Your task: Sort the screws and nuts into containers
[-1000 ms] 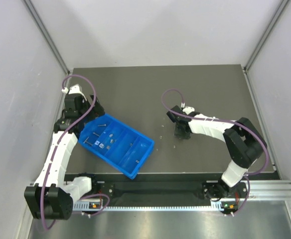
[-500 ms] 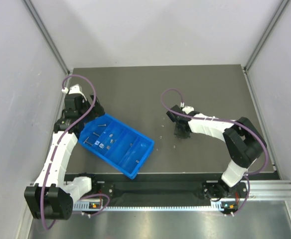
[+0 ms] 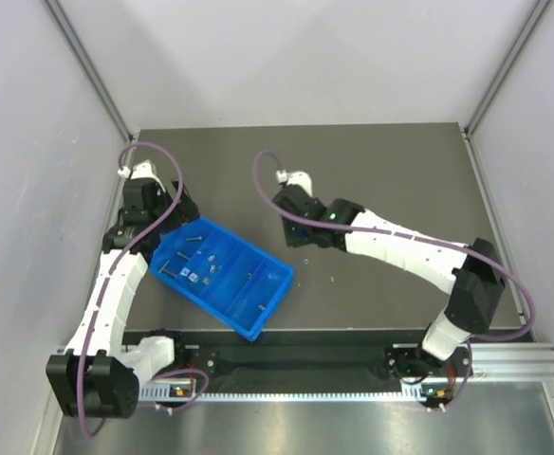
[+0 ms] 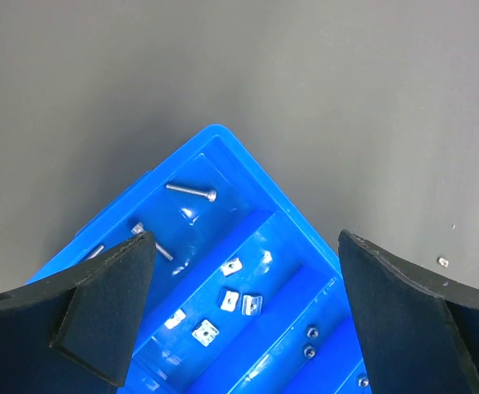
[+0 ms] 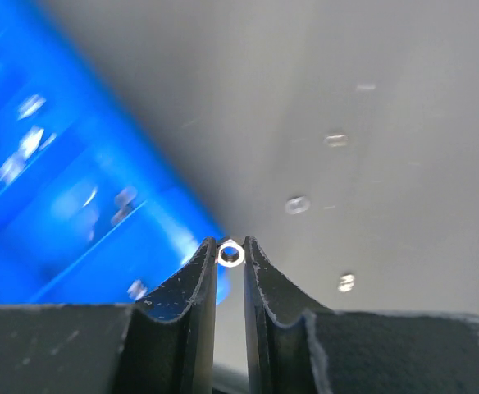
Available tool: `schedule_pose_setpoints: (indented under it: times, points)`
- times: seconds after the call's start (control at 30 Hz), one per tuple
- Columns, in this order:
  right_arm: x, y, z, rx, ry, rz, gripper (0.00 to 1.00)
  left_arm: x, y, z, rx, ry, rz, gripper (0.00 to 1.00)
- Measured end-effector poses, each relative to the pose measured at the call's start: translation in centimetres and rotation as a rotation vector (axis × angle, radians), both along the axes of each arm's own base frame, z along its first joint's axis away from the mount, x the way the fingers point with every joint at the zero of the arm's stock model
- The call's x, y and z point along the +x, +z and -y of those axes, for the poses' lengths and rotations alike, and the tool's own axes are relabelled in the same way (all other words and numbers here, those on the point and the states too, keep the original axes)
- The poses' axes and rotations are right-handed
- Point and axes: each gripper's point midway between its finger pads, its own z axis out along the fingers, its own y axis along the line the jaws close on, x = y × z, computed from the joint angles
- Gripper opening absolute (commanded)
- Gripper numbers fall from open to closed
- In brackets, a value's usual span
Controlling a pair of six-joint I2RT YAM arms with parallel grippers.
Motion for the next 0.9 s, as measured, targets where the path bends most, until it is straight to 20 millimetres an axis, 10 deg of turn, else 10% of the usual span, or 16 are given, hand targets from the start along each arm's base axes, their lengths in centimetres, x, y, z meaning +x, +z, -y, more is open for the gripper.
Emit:
schedule_pose_setpoints:
  times: [0.2, 0.57, 0.67, 0.9]
  points:
    - [-5.3, 0.4, -5.1, -0.038, 0.247, 0.013, 0.04, 0.0, 0.0, 0.0, -0.002, -0.002, 0.0, 0.97]
    - [-8.4, -3.8, -6.1, -0.151, 0.388, -0.044, 0.08, 0.0, 0.0, 0.1, -0.002, -0.003, 0.0, 0.97]
    - [-8.5, -4.0, -6.2, -0.149, 0.395, -0.047, 0.17, 0.0, 0.0, 0.1, -0.004, -0.005, 0.0, 0.97]
    - [-8.5, -3.6, -6.6, -0.137, 0.406, -0.042, 0.75, 0.0, 0.0, 0.2, -0.006, -0.008, 0.0, 0.97]
